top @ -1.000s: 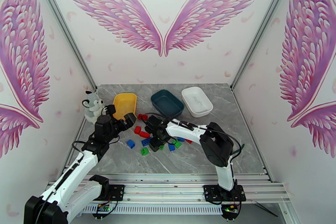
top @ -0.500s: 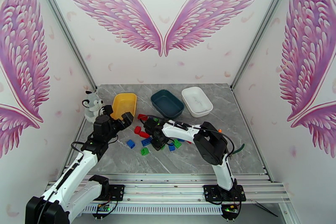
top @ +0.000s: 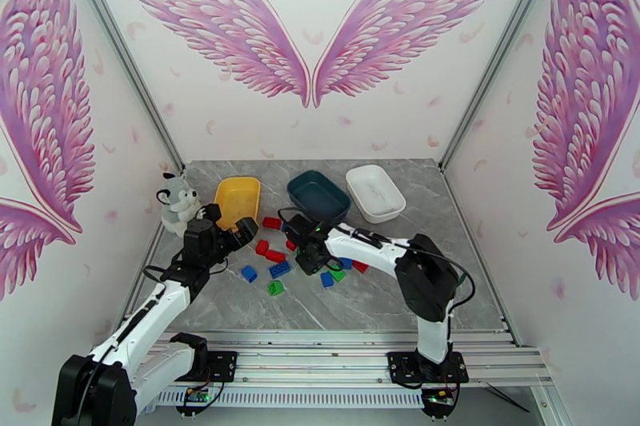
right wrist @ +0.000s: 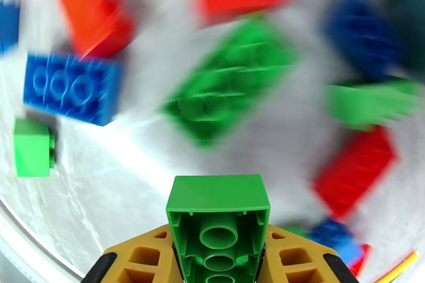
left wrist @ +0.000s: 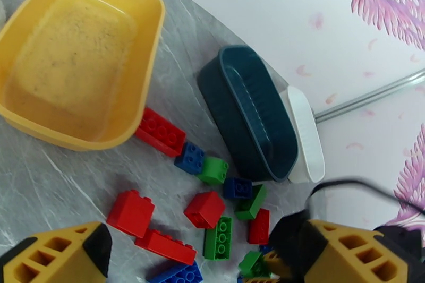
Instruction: Sort the legos into containers by color
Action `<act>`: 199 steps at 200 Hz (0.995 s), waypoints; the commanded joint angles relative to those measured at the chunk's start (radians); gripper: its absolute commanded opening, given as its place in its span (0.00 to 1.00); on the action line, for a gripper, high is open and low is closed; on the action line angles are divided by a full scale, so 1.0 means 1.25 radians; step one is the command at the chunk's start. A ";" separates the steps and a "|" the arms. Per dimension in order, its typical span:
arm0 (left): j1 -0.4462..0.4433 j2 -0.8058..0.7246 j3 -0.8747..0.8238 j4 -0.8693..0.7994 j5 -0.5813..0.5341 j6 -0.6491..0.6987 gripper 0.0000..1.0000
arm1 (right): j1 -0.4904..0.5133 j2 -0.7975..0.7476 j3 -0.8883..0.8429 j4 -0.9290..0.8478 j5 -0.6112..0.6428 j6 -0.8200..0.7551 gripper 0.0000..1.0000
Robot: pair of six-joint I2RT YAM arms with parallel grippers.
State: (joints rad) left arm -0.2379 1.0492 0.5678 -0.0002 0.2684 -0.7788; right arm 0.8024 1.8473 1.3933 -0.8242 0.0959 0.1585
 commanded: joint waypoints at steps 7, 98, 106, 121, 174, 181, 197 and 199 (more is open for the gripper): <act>-0.069 0.061 0.055 0.046 0.029 0.035 0.99 | -0.108 -0.085 -0.050 0.076 0.043 0.084 0.16; -0.291 0.329 0.207 0.044 0.055 0.111 0.99 | -0.373 -0.091 0.012 0.145 0.189 0.211 0.17; -0.298 0.335 0.211 0.043 0.052 0.114 0.98 | -0.389 -0.068 0.033 0.141 0.198 0.212 0.17; -0.304 0.340 0.216 0.037 0.048 0.119 0.98 | -0.415 -0.021 0.079 0.129 0.204 0.212 0.20; -0.306 0.321 0.213 0.018 0.012 0.131 0.98 | -0.456 0.097 0.207 0.079 0.228 0.177 0.47; -0.306 0.316 0.211 0.016 0.005 0.133 0.98 | -0.456 0.096 0.212 0.076 0.235 0.169 0.54; -0.304 0.302 0.208 0.008 -0.015 0.138 0.98 | -0.455 0.083 0.214 0.074 0.239 0.162 0.65; -0.304 0.299 0.207 0.008 -0.018 0.138 0.98 | -0.455 0.080 0.214 0.072 0.239 0.161 0.66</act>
State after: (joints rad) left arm -0.6174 1.4689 0.8009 0.0418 0.2924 -0.6308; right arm 0.2356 1.9682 1.6196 -0.6983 0.3603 0.3840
